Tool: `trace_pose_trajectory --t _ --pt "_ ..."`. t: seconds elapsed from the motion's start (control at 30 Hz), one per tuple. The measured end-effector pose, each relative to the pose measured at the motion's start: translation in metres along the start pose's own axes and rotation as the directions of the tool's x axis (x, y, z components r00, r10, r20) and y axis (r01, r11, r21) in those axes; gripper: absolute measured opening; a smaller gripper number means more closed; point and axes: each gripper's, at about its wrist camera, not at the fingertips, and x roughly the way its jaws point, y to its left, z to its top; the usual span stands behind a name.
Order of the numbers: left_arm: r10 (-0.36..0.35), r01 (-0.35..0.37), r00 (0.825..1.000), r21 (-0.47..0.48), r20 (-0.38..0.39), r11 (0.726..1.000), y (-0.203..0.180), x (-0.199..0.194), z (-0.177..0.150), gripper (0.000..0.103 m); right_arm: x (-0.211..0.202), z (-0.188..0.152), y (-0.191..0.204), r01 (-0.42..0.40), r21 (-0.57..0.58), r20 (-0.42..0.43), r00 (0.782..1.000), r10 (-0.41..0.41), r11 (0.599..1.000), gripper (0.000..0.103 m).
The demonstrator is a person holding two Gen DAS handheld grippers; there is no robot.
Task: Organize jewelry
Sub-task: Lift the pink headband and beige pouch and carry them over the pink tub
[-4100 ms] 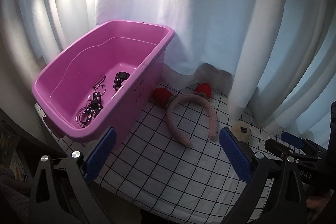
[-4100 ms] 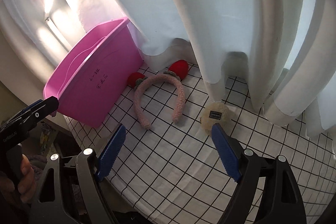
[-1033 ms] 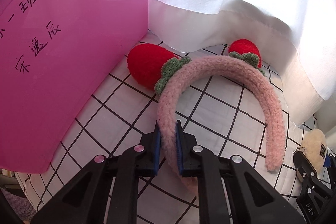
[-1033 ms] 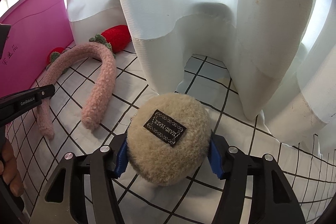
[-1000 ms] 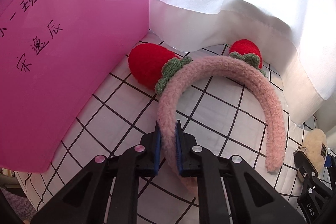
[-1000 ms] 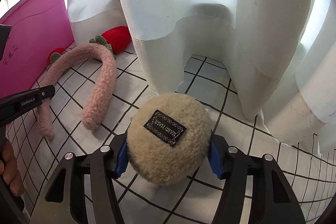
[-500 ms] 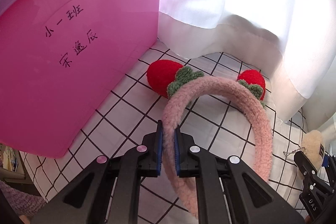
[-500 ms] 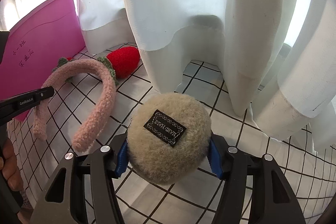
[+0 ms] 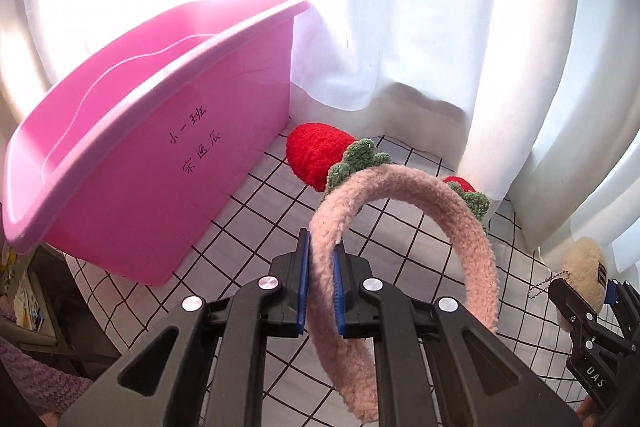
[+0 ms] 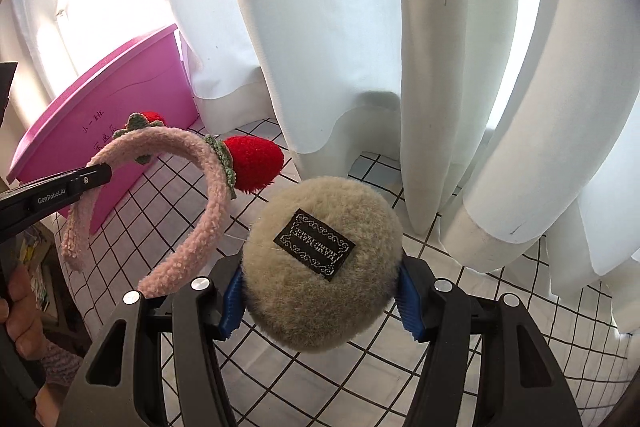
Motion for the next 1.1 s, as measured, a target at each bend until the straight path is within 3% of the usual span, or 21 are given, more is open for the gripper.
trace_pose_trajectory --t 0.27,0.5,0.73,1.0,1.1 --pt "0.010 -0.008 0.995 -0.021 0.098 1.000 0.008 -0.069 0.022 0.011 -0.050 0.029 0.015 -0.075 -0.057 0.078 0.994 0.080 0.996 0.059" --pt "0.050 -0.039 0.988 -0.072 0.149 0.997 0.044 -0.105 0.037 0.011 -0.066 0.057 0.042 -0.132 -0.104 0.119 0.982 0.144 0.986 0.059" --pt "0.097 -0.075 0.981 -0.132 0.169 0.988 0.110 -0.110 0.061 0.011 -0.067 0.094 0.093 -0.160 -0.137 0.156 0.971 0.181 0.978 0.059" --pt "0.113 -0.090 0.974 -0.122 0.197 0.988 0.195 -0.098 0.106 0.011 -0.038 0.153 0.187 -0.181 -0.172 0.174 0.962 0.210 0.968 0.059" --pt "0.093 -0.073 0.979 -0.111 0.181 0.991 0.220 -0.085 0.117 0.011 -0.023 0.174 0.222 -0.187 -0.181 0.164 0.962 0.217 0.966 0.059"
